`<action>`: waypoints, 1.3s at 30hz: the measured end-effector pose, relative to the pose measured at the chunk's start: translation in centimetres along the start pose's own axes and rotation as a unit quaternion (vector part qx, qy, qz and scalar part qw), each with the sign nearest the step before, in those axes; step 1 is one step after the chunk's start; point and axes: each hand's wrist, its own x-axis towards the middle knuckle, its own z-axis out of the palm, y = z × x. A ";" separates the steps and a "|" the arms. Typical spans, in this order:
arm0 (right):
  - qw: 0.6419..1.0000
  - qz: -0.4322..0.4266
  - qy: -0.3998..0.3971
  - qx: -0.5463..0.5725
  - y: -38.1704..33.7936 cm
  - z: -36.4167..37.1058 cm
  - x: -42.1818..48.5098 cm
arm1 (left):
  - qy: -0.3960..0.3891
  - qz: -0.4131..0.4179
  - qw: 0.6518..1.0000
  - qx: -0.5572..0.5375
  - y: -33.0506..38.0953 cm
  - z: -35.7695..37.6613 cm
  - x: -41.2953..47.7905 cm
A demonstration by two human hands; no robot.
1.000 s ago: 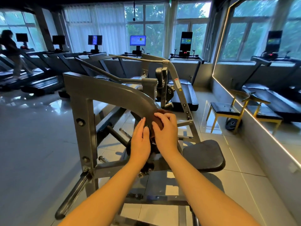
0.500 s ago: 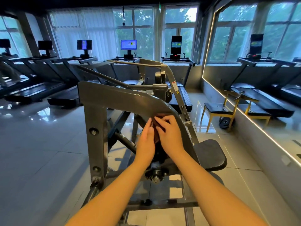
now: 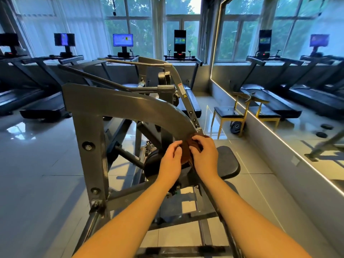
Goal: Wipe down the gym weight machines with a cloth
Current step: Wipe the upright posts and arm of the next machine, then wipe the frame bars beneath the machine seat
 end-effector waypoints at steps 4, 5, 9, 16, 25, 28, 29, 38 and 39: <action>0.994 0.098 0.031 0.034 2.6 -1.3 -1.3 | -0.001 -0.018 1.000 0.018 -0.9 1.3 -0.3; 0.993 0.106 0.029 0.038 2.8 -1.4 -1.5 | 0.003 -0.020 1.000 0.019 -1.1 1.5 -0.5; 0.999 0.033 0.002 0.043 1.1 -0.9 -0.3 | 0.016 -0.017 1.000 0.000 -1.4 2.4 -0.8; 0.995 0.040 0.027 0.088 1.2 0.0 -0.5 | -0.003 -0.010 0.999 -0.031 -3.1 4.2 -1.4; 0.994 0.067 0.012 0.084 3.7 -1.8 -0.5 | -0.011 -0.024 0.999 0.029 -4.7 7.2 -2.4; 0.993 0.040 -0.030 0.105 3.4 -2.1 1.7 | -0.004 -0.024 0.999 0.031 -4.2 8.3 -2.6; 0.990 0.054 -0.052 0.115 4.0 -2.1 2.1 | -0.001 -0.026 0.999 0.031 -4.1 8.7 -2.7; 0.976 0.159 -0.126 0.077 11.5 -3.8 0.4 | 0.083 -0.044 0.994 0.049 -4.8 12.1 -2.8; 0.978 0.139 -0.134 0.083 11.0 -4.0 1.2 | 0.093 -0.046 0.993 0.057 -4.9 12.5 -2.8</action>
